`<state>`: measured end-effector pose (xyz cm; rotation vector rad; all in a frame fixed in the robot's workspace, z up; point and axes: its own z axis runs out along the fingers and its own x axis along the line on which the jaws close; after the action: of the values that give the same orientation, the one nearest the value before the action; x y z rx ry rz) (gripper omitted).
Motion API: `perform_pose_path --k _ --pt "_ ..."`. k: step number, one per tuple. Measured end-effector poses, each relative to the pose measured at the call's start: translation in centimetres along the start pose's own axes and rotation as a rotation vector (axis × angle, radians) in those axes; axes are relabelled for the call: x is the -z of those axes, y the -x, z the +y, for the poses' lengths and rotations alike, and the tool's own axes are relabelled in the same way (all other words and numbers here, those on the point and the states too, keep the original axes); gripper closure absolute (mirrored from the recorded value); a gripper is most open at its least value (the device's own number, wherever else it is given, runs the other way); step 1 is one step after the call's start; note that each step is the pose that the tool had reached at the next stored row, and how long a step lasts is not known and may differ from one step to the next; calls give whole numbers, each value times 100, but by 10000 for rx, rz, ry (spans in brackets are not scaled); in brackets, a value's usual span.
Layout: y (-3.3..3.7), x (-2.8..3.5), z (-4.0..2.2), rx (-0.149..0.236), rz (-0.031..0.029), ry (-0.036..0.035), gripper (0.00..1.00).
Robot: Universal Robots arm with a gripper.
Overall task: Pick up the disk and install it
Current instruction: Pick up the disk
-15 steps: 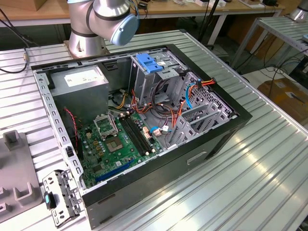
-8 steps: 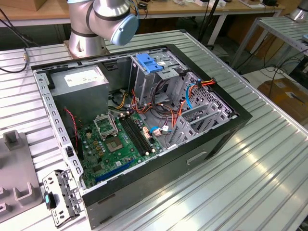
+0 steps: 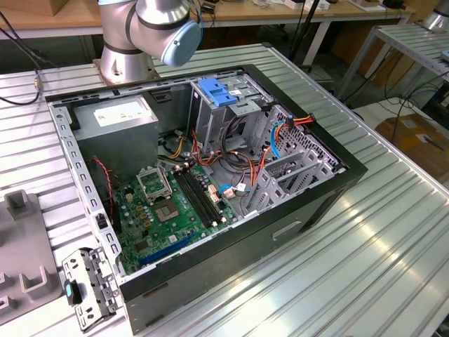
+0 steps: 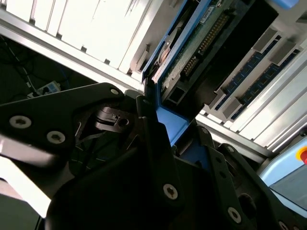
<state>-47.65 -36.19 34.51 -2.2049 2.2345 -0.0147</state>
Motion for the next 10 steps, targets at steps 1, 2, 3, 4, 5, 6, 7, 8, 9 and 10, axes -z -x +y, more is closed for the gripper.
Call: perform_pose_path --k 1,2,3,4,5,6,7,8,9,10 --pt "0 6 0 0 0 1 63" --pt "0 14 0 0 0 1 63" --pt "0 20 0 1 0 1 63" --pt "0 26 0 0 0 0 63" --pt "0 35 0 0 0 0 63" --pt "0 37 -1 0 -1 -2 63" --pt "0 43 -1 0 0 0 63" --pt "0 48 -1 0 0 0 63" --pt "0 54 -1 0 0 1 63" --pt "0 64 -1 0 0 0 63"
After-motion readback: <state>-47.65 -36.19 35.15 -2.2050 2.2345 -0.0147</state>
